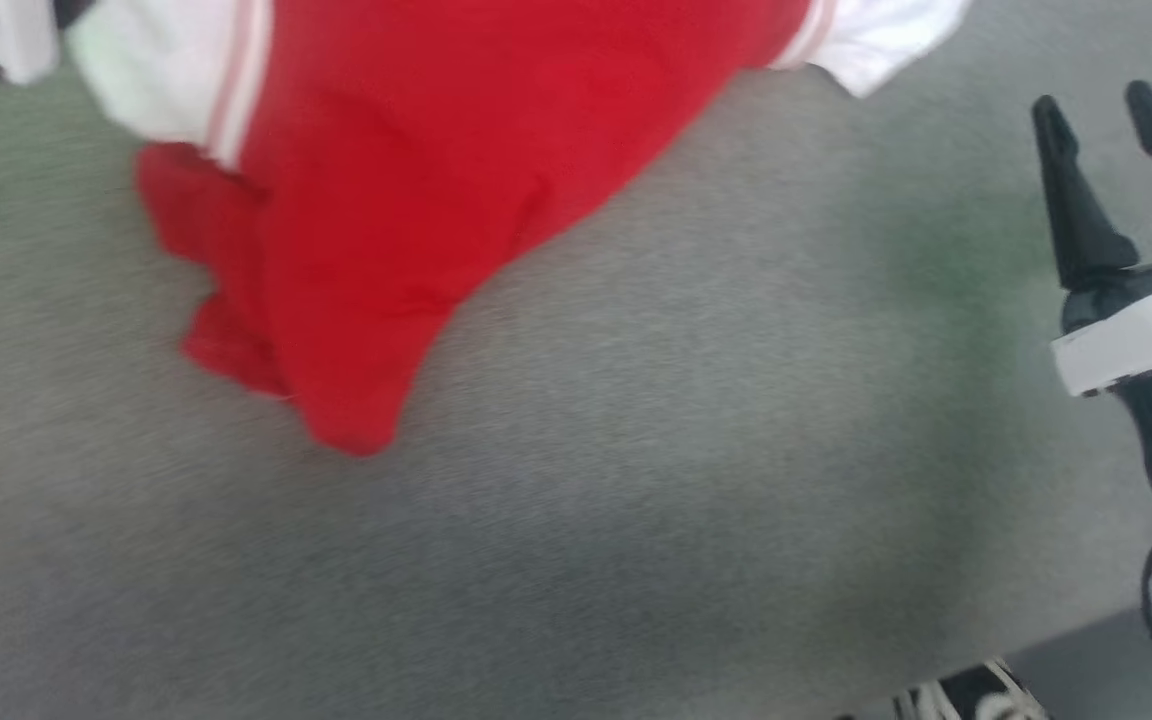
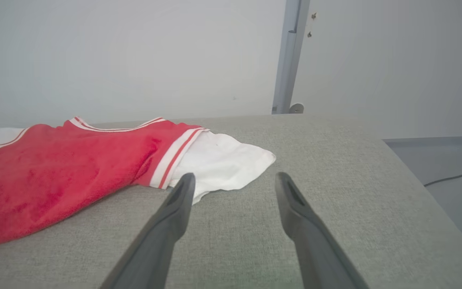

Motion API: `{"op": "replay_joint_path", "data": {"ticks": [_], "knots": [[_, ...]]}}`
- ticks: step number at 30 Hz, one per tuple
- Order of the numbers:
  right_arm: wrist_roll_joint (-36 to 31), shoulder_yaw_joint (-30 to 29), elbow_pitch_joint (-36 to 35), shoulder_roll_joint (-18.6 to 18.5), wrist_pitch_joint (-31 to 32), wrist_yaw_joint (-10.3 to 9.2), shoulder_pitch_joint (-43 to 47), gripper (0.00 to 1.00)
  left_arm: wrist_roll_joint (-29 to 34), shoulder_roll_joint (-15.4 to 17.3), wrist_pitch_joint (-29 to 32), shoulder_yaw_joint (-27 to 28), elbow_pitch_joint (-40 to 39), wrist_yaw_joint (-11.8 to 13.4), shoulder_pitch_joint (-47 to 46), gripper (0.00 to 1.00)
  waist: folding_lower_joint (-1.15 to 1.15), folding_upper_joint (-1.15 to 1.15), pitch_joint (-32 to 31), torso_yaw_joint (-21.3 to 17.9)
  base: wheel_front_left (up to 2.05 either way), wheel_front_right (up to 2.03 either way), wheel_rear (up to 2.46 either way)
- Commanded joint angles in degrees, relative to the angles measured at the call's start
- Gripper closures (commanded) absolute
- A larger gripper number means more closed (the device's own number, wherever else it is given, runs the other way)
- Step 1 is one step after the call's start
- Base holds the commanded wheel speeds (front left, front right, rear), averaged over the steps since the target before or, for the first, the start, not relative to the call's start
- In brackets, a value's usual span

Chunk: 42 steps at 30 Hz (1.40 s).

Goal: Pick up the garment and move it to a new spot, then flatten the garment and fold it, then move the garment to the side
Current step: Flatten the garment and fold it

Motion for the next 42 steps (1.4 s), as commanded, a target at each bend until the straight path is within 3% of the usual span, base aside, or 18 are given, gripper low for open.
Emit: {"op": "replay_joint_path", "data": {"ticks": [1, 8, 14, 15, 16, 17, 22, 27, 36, 42], "knots": [[0.22, 0.75, -0.32, 0.84, -0.73, 0.00, 0.10, 0.00, -1.40, 0.49, 4.36, -1.12, 3.02, -0.08, -2.74, 0.00, 0.00, 0.00, 3.87, -5.30, 0.00, 0.00, 0.00], [0.59, 3.16, 0.38, 2.00, -1.47, -0.01, -0.08, 0.00, -0.05, 2.55, 13.46, -5.08, 11.07, -0.08, -7.81, 0.00, 0.00, 0.00, 6.19, -8.95, 0.00, 0.00, 0.00], [0.50, 3.64, 0.55, 1.44, -1.09, 0.00, -0.36, 0.00, -3.00, 1.62, 21.40, -9.30, 12.74, -0.09, -6.41, 0.00, 0.00, 0.00, 6.64, -8.84, 0.00, 0.00, 0.00], [0.36, 3.93, 0.51, 1.15, -0.89, 0.00, -0.85, 0.00, -3.81, 1.77, 22.07, -9.68, 12.15, -0.16, -6.23, 0.19, 0.00, 0.00, 6.69, -8.67, 0.00, 0.00, 0.00], [0.19, 4.62, 0.14, 0.64, -0.21, 0.00, -2.04, 0.00, -5.04, 1.86, 23.16, -10.83, 10.36, -0.16, -6.23, 0.84, 0.00, 0.00, 6.94, -8.29, 0.00, 0.00, 0.00], [0.07, 5.25, -0.05, 0.21, 0.27, 0.00, -2.85, 0.00, -5.54, 2.04, 23.39, -11.33, 9.52, -0.16, -6.33, 1.00, 0.00, 0.00, 7.12, -8.08, 0.00, 0.00, 0.00], [1.12, 8.84, 0.34, -3.37, 4.65, 0.00, -9.92, 0.00, -5.88, 1.94, 20.68, -12.89, 6.91, -0.10, -8.49, 1.00, 0.00, 0.00, 8.41, -6.45, 0.00, 0.00, 0.00], [5.80, 16.42, 4.64, -9.34, 14.34, -0.02, -21.45, 0.00, -5.81, -0.17, 16.83, -14.89, 5.05, -0.09, -11.24, 1.00, 0.00, 0.00, 9.98, -3.69, 0.00, 0.00, 0.00], [13.96, 28.37, 21.61, -16.41, 27.68, -0.04, -44.12, 0.00, -7.96, -4.35, 12.28, -20.05, 2.66, -0.10, -15.77, 1.00, 0.00, 0.00, 13.79, 2.41, 0.00, 0.00, 0.00], [16.95, 34.15, 31.75, -18.92, 30.57, -0.03, -52.19, 0.00, -9.67, -5.23, 10.00, -24.08, 1.53, -0.10, -17.33, 1.00, 0.00, 0.00, 15.41, 5.28, 0.00, 0.00, 0.00]]}}
